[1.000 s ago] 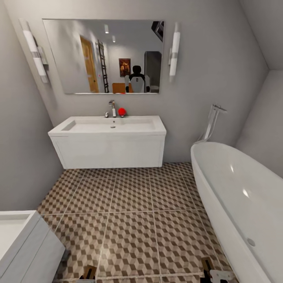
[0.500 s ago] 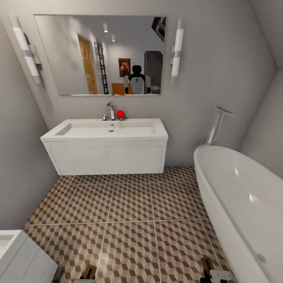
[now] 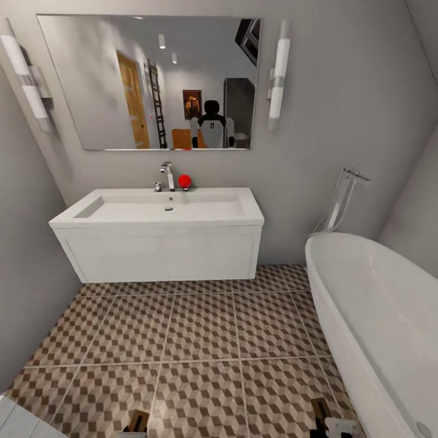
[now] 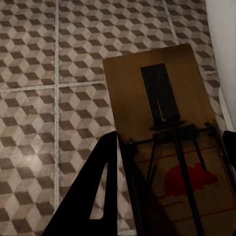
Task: Take the four mousetraps from the cabinet in the bathroom and place them on the bathroom floor. Make sure all four end up on the same floor surface, and ensure that at least two of them are either under or directly next to the same bathroom sink.
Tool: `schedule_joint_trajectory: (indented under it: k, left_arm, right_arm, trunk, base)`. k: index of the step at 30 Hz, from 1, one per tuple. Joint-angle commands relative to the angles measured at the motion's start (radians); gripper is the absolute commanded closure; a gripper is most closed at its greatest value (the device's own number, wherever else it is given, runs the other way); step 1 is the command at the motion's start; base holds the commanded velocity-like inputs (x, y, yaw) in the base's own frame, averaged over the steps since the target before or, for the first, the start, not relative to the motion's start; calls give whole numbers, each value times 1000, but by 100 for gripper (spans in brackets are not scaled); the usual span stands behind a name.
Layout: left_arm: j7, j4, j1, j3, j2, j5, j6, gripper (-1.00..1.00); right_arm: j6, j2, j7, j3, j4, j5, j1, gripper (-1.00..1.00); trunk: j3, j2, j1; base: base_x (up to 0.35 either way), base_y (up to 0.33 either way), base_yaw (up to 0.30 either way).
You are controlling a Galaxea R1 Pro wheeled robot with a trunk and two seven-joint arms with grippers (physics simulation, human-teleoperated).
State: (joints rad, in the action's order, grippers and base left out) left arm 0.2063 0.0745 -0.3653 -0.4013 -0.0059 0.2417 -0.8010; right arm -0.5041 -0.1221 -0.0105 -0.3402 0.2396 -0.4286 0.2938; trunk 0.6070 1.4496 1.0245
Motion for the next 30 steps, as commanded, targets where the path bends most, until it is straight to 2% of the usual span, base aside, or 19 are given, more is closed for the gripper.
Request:
schedule_joint_trajectory:
  k: [1,13,24,30]
  left_arm:
    - [5,3,-1,-8,-1,4,-4,100]
    - [5,3,-1,-8,-1,4,-4,100]
    - [5,4,-1,-8,-1,4,-4,100]
    - [5,3,-1,-8,-1,4,-4,100]
  right_arm:
    - [-4,-1,3,-8,0,-12,1,100]
    - [-4,-1,3,-8,0,-12,1,100]
    - [-4,0,3,-8,0,-12,1,100]
    - [-4,0,3,-8,0,-12,1,100]
  trunk:
    - [1,0,0]
    - [1,0,0]
    - [1,0,0]
    - [1,0,0]
  base:
    - [287,0,0]
    - [256,0,0]
    - [28,0,5]
    - [1,0,122]
